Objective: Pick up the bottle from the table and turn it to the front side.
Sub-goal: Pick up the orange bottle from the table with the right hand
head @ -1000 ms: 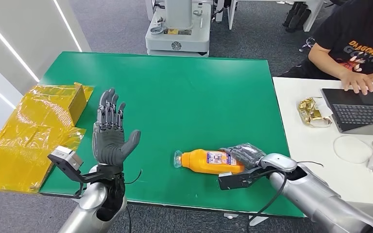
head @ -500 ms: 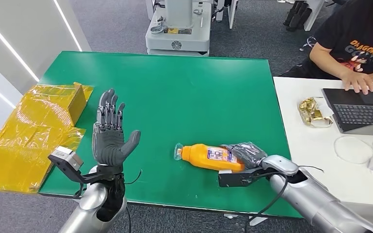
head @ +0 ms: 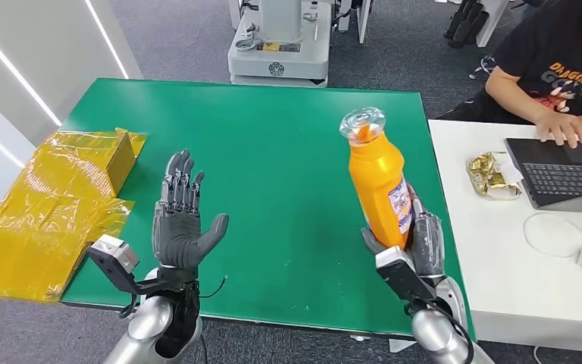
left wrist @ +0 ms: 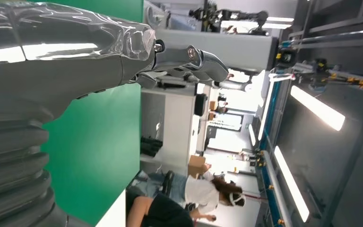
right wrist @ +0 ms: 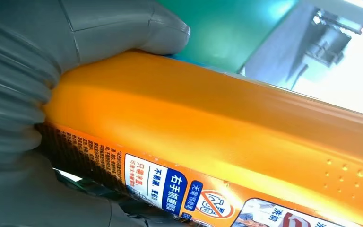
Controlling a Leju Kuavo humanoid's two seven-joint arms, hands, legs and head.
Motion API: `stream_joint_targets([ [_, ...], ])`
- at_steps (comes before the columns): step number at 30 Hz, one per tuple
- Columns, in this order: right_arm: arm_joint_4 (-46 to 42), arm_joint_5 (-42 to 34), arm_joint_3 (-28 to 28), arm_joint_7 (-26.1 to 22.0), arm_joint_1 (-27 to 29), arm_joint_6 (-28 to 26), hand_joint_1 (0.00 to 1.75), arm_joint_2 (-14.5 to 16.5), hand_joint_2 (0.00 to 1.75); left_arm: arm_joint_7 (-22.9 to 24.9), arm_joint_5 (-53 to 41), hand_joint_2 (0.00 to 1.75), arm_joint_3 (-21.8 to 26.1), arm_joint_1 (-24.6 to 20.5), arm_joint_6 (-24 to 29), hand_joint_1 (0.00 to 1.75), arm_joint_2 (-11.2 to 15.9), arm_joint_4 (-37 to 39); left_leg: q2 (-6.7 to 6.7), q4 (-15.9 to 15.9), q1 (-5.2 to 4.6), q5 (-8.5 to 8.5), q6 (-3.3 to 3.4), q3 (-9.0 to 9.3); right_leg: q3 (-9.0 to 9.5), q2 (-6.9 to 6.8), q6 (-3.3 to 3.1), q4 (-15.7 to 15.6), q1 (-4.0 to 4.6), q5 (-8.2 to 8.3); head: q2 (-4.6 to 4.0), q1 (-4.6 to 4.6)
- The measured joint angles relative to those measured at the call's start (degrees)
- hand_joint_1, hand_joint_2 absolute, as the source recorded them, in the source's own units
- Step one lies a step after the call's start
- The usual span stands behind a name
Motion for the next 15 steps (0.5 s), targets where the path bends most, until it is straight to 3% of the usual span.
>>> stream_joint_targets([
  [6, -6.07, 3.52, -2.13, 1.01, 4.50, 0.18, 1.75, 1.92, 1.75, 0.98, -0.15, 1.75, -0.10, -0.04, -2.43, 0.00, -0.74, 0.01, 0.07, 0.00, 0.00, -0.02, 0.01, 0.01, -0.03, 0.06, 0.00, -0.01, 0.00, 0.00, 0.00, 0.00],
  [15, -7.46, 7.30, -2.28, 2.92, 3.13, 7.88, 1.75, 2.53, 1.75, 3.37, 5.68, 1.75, -1.49, -2.21, -11.45, 0.00, -0.75, 0.39, 0.11, 0.01, -0.01, 0.00, 0.02, 0.01, -0.02, 0.08, 0.00, -0.01, -0.01, 0.01, 0.00, 0.01],
])
